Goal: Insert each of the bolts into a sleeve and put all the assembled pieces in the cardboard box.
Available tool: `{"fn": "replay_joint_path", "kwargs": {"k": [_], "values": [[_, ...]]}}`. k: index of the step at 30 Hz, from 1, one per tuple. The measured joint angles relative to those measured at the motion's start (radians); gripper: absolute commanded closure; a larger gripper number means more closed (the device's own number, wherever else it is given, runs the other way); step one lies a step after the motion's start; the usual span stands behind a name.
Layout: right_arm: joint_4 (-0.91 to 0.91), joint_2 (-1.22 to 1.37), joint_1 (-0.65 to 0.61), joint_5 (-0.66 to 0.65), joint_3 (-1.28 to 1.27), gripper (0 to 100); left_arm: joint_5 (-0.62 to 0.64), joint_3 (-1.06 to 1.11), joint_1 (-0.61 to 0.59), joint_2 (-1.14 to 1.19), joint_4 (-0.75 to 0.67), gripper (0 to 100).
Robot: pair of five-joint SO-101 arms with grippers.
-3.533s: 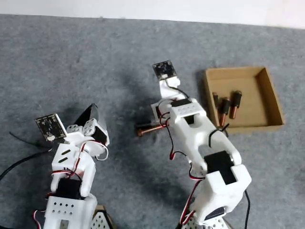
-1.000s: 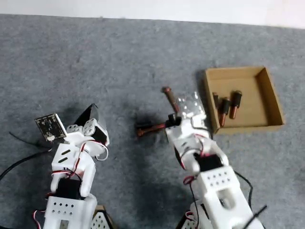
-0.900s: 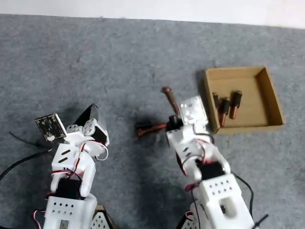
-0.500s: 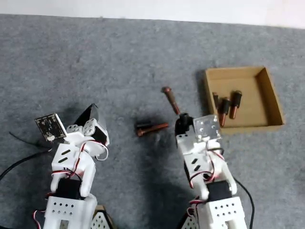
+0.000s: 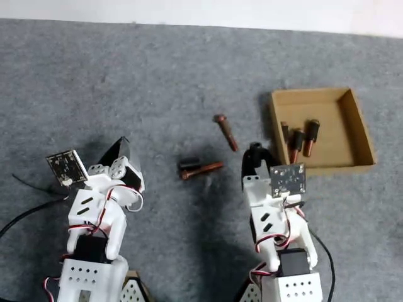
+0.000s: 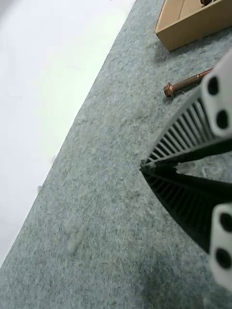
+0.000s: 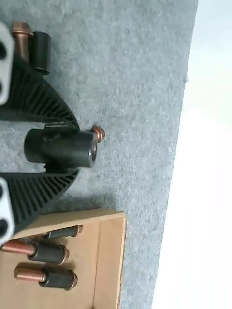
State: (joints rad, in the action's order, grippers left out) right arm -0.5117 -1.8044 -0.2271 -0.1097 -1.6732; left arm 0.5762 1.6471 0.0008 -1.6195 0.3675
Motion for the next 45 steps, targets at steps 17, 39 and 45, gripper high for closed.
{"fn": "replay_joint_path", "kwargs": {"k": [17,39,45], "values": [[-0.029,-0.011,0.0,0.0,0.0,99.3,0.0,0.0,0.0,0.0,0.0,99],[-0.029,-0.011,0.0,0.0,0.0,99.3,0.0,0.0,0.0,0.0,0.0,99],[-0.029,-0.011,0.0,0.0,0.0,99.3,0.034,-0.126,0.0,0.072,0.081,99]]}}
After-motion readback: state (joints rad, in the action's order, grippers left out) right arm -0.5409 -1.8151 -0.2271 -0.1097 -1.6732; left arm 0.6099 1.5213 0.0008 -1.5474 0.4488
